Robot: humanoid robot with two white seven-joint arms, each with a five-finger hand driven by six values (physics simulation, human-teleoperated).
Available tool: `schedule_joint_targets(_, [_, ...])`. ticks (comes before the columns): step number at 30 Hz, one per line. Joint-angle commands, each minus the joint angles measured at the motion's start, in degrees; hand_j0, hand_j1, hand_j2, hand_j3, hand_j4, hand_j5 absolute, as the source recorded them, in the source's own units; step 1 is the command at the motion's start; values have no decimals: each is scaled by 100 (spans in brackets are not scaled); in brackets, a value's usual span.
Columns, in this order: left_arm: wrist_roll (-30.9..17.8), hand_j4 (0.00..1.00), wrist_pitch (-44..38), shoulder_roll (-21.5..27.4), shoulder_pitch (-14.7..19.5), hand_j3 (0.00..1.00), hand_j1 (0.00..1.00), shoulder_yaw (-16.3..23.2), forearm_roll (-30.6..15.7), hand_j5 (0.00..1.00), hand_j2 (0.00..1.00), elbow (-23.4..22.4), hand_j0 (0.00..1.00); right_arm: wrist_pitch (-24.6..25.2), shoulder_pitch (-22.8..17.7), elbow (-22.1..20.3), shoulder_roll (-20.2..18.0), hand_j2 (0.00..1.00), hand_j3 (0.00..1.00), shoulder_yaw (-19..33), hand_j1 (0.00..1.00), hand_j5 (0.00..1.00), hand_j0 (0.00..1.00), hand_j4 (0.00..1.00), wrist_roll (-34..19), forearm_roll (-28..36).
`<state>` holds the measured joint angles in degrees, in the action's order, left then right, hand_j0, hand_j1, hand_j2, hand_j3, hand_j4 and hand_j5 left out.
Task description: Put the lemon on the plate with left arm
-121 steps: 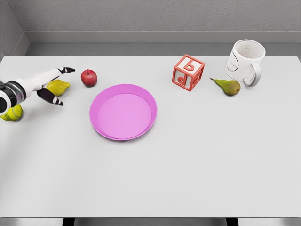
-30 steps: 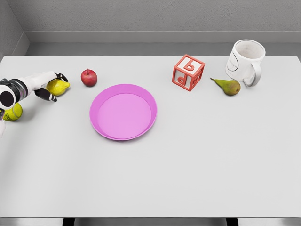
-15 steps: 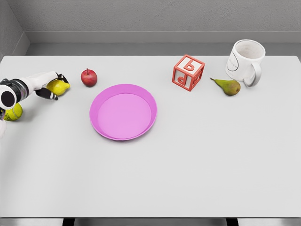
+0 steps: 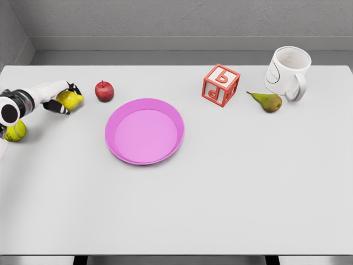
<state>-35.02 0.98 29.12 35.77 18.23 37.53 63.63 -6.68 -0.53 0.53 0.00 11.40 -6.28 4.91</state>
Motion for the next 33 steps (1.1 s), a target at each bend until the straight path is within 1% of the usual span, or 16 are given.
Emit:
schedule_joint_targets(1, [2, 59, 7, 6, -9, 59, 59, -4, -26, 59, 59, 97, 59, 0, 0, -1, 0, 100, 100, 2, 100, 100, 100, 100, 4, 1])
schedule_joint_targets(3, [2, 60, 7, 6, -9, 60, 60, -4, -167, 60, 60, 299, 60, 0, 0, -1, 0, 100, 100, 2, 100, 100, 100, 100, 4, 1])
schedule_joint_targets(7, [2, 60, 7, -170, 9, 60, 60, 5, -193, 60, 60, 571, 60, 0, 0, -1, 0, 100, 100, 2, 100, 100, 100, 100, -5, 1])
schedule_joint_targets(10, [2, 60, -2, -258, -9, 60, 60, 14, -193, 60, 60, 879, 60, 0, 0, -1, 0, 100, 100, -6, 100, 100, 100, 100, -5, 1])
schedule_joint_targets(13, [2, 60, -46, -337, 0, 60, 60, 172, -185, 60, 60, 1142, 60, 0, 0, -1, 0, 100, 100, 2, 100, 100, 100, 100, -5, 10])
schedule_joint_targets(16, [2, 60, -257, -337, -18, 60, 60, 365, -193, 60, 60, 1547, 60, 0, 0, -1, 0, 100, 100, 2, 100, 100, 100, 100, -5, 1])
schedule_joint_targets(19, [2, 60, -257, -337, -18, 60, 60, 427, -193, 60, 60, 1617, 60, 0, 0, -1, 0, 100, 100, 2, 100, 100, 100, 100, 4, 1])
schedule_joint_targets(20, [2, 60, -257, -337, -35, 60, 60, 471, -193, 60, 60, 1775, 60, 0, 0, -1, 0, 100, 100, -6, 100, 100, 100, 100, -5, 1])
schedule_joint_targets(22, [2, 60, -257, -337, -44, 60, 60, 541, -193, 60, 60, 1828, 60, 0, 0, -1, 0, 100, 100, 2, 100, 100, 100, 100, -5, 1])
schedule_joint_targets(23, [2, 60, -248, -337, -26, 60, 60, 638, -193, 60, 60, 1837, 60, 0, 0, -1, 0, 100, 100, 2, 100, 100, 100, 100, -5, 1])
schedule_joint_targets(25, [2, 60, -283, -345, -26, 60, 60, 814, -193, 60, 60, 2118, 60, 0, 0, -1, 0, 100, 100, 2, 100, 100, 100, 100, -5, 1])
schedule_joint_targets(26, [2, 60, -397, -354, -44, 60, 60, 919, -185, 60, 60, 2355, 60, 0, 0, -1, 0, 100, 100, 2, 100, 100, 100, 100, -5, 1])
schedule_joint_targets(28, [2, 60, -775, -363, -44, 60, 60, 1428, -185, 60, 60, 2812, 60, 0, 0, -1, 0, 100, 100, 2, 100, 100, 100, 100, -5, 1])
schedule_joint_targets(29, [2, 60, -863, -407, -18, 60, 60, 1683, -185, 60, 60, 2944, 60, 0, 0, -1, 0, 100, 100, 2, 100, 100, 100, 100, 4, 1])
schedule_joint_targets(32, [2, 59, -977, -442, -35, 59, 59, 2044, -193, 59, 59, 3217, 59, 0, 0, -1, 0, 100, 100, 2, 100, 100, 100, 100, -5, 1])
schedule_joint_targets(33, [2, 59, -1074, -399, -88, 59, 59, 2097, -193, 59, 59, 3427, 59, 0, 0, -1, 0, 100, 100, -6, 100, 100, 100, 100, -5, 1])
